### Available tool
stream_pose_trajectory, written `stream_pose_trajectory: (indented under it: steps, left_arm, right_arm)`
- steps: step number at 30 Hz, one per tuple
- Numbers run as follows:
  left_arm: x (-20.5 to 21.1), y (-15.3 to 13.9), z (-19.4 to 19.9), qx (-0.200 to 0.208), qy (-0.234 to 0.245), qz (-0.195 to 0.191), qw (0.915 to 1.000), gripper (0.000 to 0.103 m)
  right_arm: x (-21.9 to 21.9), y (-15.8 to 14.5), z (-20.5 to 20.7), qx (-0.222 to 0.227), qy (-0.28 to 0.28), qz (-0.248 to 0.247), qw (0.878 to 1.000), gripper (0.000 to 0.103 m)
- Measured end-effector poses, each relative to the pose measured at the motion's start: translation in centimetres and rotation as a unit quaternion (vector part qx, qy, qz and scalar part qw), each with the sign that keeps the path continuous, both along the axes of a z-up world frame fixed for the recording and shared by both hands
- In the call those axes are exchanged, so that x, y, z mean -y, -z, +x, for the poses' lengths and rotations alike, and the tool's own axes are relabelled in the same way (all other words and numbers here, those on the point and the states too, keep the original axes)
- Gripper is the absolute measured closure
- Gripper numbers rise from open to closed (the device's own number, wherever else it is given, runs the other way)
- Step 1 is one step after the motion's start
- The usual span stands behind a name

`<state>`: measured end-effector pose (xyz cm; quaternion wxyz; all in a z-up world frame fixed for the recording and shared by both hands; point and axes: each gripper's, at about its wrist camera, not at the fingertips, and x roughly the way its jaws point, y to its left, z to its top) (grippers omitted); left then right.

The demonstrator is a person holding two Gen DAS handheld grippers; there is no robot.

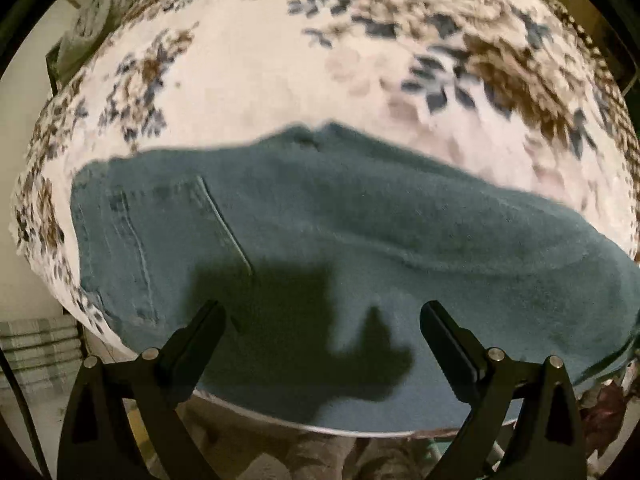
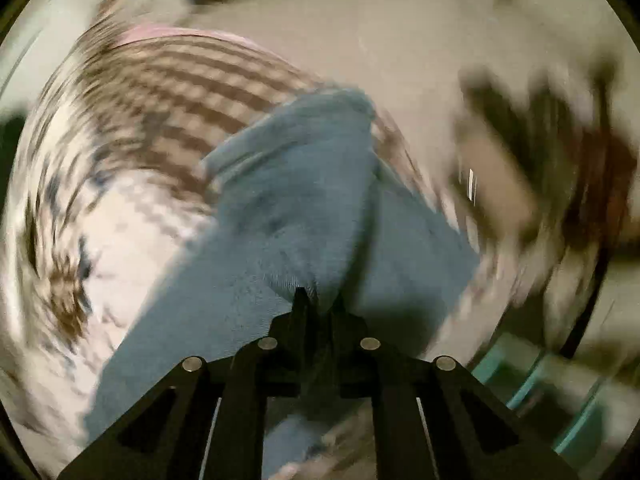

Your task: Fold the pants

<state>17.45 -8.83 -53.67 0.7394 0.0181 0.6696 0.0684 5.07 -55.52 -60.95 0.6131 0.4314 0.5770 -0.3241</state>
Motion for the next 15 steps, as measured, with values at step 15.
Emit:
stream_pose_trajectory:
  steps: [15]
  left_arm:
    - [-13.6,-0.5,-5.4,-0.021,-0.151,-0.057,0.9866,0.004]
  right_arm:
    - [-12.5,1.5,-2.3,0.086,-0.044,0.157,0.983,0.04]
